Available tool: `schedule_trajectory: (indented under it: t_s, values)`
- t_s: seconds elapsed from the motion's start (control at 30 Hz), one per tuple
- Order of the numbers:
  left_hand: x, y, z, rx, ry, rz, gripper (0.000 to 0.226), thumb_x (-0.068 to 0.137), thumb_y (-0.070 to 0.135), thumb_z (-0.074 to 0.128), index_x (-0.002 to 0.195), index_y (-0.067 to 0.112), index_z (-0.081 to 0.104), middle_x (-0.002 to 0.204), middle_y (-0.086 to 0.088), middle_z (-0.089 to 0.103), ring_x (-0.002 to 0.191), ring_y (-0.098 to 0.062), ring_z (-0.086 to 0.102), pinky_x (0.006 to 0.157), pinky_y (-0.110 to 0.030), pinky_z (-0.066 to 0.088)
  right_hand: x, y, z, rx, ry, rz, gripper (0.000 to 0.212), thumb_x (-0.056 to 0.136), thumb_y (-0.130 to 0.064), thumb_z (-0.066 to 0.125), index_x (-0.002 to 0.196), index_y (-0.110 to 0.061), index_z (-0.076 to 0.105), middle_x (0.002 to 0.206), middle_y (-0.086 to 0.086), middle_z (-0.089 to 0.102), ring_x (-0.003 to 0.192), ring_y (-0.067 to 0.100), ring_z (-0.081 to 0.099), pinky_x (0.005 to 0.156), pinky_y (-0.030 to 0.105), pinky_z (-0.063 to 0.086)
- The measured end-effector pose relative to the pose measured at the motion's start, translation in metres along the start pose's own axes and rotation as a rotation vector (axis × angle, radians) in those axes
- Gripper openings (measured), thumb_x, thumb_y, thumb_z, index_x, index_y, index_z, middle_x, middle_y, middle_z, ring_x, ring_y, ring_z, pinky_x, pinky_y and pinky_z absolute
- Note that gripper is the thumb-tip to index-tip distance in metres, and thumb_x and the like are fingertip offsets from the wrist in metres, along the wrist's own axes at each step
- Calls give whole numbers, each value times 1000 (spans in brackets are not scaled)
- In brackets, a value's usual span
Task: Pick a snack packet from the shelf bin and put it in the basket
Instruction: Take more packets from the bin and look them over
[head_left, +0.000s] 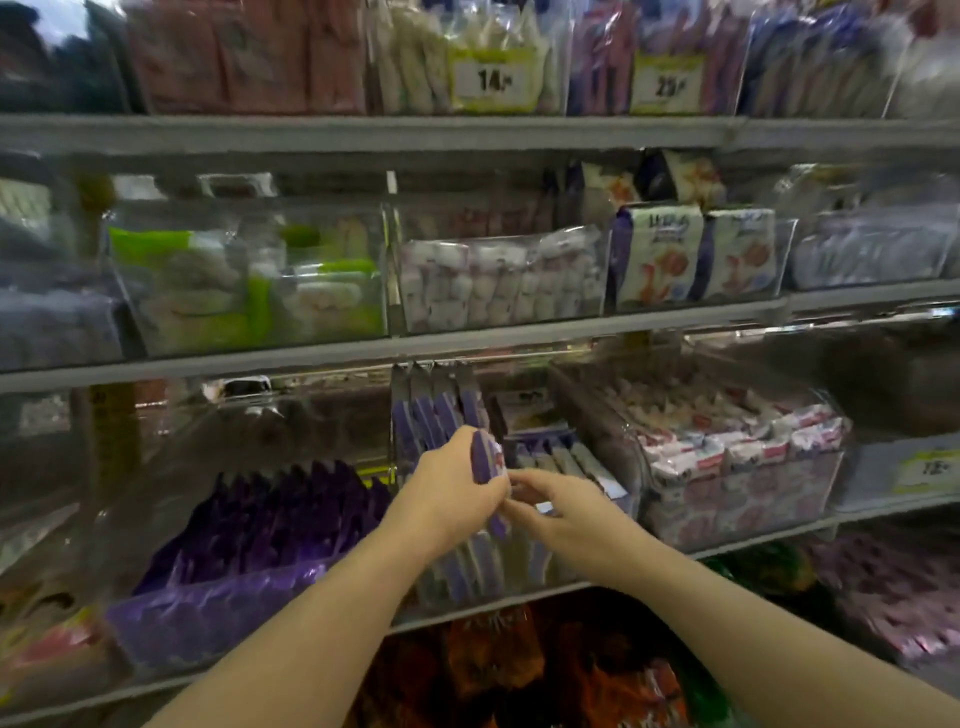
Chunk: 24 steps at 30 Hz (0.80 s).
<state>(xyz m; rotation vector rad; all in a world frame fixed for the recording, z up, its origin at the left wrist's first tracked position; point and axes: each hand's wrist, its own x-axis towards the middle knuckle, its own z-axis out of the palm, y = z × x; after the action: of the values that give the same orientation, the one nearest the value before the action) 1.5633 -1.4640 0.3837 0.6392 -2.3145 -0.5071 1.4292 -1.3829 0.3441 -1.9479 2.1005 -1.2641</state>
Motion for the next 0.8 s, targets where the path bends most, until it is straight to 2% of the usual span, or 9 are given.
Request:
schedule_trajectory:
  t_s: [0.07, 0.17, 0.3, 0.4, 0.47, 0.53, 0.63, 0.7, 0.8]
  values:
    - [10, -3, 2, 40, -6, -28, 25, 90, 28, 60, 113, 27, 50, 100, 2, 66, 88, -12, 64, 81, -32, 54, 10, 5, -8, -53, -54, 15, 34, 95, -44, 53, 128, -38, 58, 119, -19, 65, 103, -6, 57, 86, 19, 47]
    - [22, -8, 7, 71, -1, -44, 24, 90, 30, 62, 111, 24, 51, 99, 1, 65, 88, -15, 64, 77, -31, 53, 23, 12, -23, -170, 21, 27, 34, 95, -41, 52, 126, -30, 62, 120, -12, 67, 98, -3, 58, 82, 13, 45]
    - [32, -17, 16, 151, -13, -5, 23, 90, 29, 63, 106, 21, 49, 97, -1, 65, 89, -19, 64, 80, -35, 54, 38, 19, -36, -440, -21, 118, 27, 92, -40, 56, 110, -27, 71, 108, -7, 72, 103, 15, 64, 98, 41, 47]
    - [35, -24, 27, 282, -52, 22, 30, 87, 33, 66, 105, 26, 42, 104, 1, 62, 97, -20, 61, 84, -36, 53, 48, 16, -39, -512, -108, 150, 28, 85, -47, 65, 90, -21, 74, 85, -5, 72, 85, 16, 64, 84, 36, 49]
    - [38, -29, 28, 366, -53, 17, 32, 84, 42, 66, 103, 33, 42, 111, 6, 53, 103, -19, 56, 85, -37, 51, 56, 11, -39, -611, -127, 135, 36, 78, -51, 70, 71, -16, 67, 67, -4, 62, 72, 18, 59, 72, 32, 44]
    - [41, -35, 26, 451, -68, 23, 33, 82, 54, 65, 104, 37, 48, 124, 10, 44, 110, -17, 54, 89, -37, 49, 62, 4, -36, -701, -175, 144, 42, 76, -55, 71, 63, -18, 56, 64, -4, 56, 72, 21, 57, 71, 33, 38]
    - [46, -42, 28, 407, -149, 106, 25, 92, 45, 55, 113, 32, 53, 140, 11, 40, 124, -18, 47, 99, -38, 44, 67, -5, -33, -818, -347, 186, 41, 82, -54, 66, 82, -15, 53, 84, 1, 59, 89, 27, 58, 79, 37, 35]
    - [45, -42, 30, 359, -250, 136, 27, 98, 35, 44, 123, 29, 53, 132, 7, 49, 121, -17, 47, 100, -38, 43, 70, -8, -32, -832, -434, 229, 41, 86, -50, 64, 102, -13, 58, 99, 5, 61, 100, 29, 59, 82, 39, 39]
    - [43, -40, 27, 444, -350, 139, 36, 99, 39, 31, 126, 28, 54, 131, 3, 51, 122, -19, 46, 101, -42, 40, 72, -9, -28, -818, -439, 266, 50, 86, -48, 63, 119, -12, 58, 114, 9, 62, 107, 32, 58, 87, 41, 41]
